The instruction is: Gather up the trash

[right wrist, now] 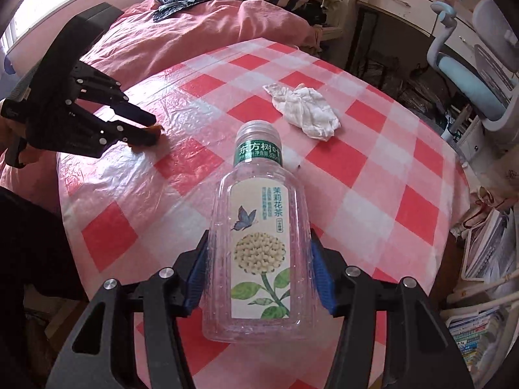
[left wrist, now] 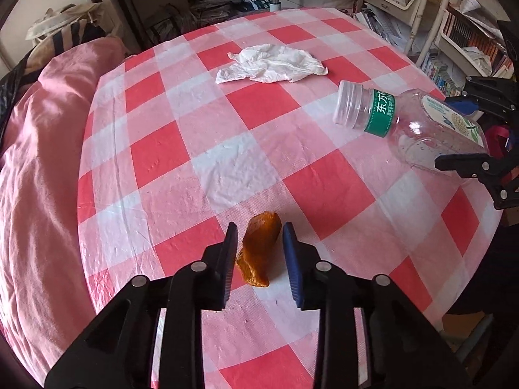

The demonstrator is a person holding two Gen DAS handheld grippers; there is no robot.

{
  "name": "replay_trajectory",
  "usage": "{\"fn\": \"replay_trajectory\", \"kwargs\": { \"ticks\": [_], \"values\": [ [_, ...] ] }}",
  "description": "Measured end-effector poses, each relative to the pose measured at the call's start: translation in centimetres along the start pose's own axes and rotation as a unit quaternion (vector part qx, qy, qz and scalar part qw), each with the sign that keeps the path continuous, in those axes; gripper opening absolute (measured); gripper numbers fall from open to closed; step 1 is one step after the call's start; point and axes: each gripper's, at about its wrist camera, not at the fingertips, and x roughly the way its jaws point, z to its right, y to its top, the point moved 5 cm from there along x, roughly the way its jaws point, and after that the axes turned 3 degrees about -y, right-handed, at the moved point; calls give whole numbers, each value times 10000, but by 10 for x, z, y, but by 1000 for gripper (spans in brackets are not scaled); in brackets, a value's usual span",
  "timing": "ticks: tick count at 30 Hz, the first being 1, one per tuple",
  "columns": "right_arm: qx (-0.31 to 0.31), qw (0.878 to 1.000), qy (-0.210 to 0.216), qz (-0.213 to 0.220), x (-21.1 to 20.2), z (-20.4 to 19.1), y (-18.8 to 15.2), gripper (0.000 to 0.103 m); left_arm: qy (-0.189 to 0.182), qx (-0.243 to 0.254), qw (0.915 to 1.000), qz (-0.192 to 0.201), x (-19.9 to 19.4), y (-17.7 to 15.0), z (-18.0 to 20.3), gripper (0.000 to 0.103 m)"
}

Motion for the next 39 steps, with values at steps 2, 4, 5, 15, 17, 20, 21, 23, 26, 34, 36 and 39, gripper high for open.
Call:
{"fn": "replay_trajectory", "kwargs": {
  "ticks": [2, 4, 5, 15, 17, 20, 21, 23, 26, 34, 36, 39],
  "values": [
    [120, 9998, -40, 138, -1, 2, 5, 58, 51, -59, 9999, 79, -5, -2, -5, 49],
    [132, 9997, -71, 200, -1, 1, 8, 59, 72, -48, 9999, 114, -7, -4, -10, 51],
    [125, 9997, -93, 203, -1, 0, 8, 59, 98, -48, 9999, 114, -8, -6, -12, 53],
    [-20, 9999, -133, -32, 12, 0, 2, 55, 216, 230, 9995, -40, 10, -3, 5, 41],
    [-115, 9997, -209, -32, 12, 0, 2, 54, 131, 128, 9998, -85, 9, 1, 10, 17],
    [-184, 9995, -257, -26, 12, -2, 2, 54, 275, -35, 9994, 190, -5, 6, 16, 17],
    [-205, 9994, -272, -22, 11, -2, 1, 54, 288, -148, 9986, 414, -18, 10, 19, 17],
    [-221, 9993, -293, -11, 11, -2, 0, 54, 321, -500, 9939, 927, -47, 17, 22, 17],
    [-147, 9994, -313, -1, 10, -1, -1, 54, 166, -967, 9847, 1441, -75, 27, 24, 17],
    [231, 9984, -419, 305, -6, 7, 7, 54, -341, -1784, 9701, 1607, -87, 26, 9, 17],
    [330, 9980, -387, 370, -8, 7, 11, 54, -281, -1859, 9672, 1706, -94, 23, 2, 17],
    [342, 9981, -334, 384, -6, 1, 15, 54, -271, -1987, 9634, 1777, -100, 18, -9, 17]
  ]
}}
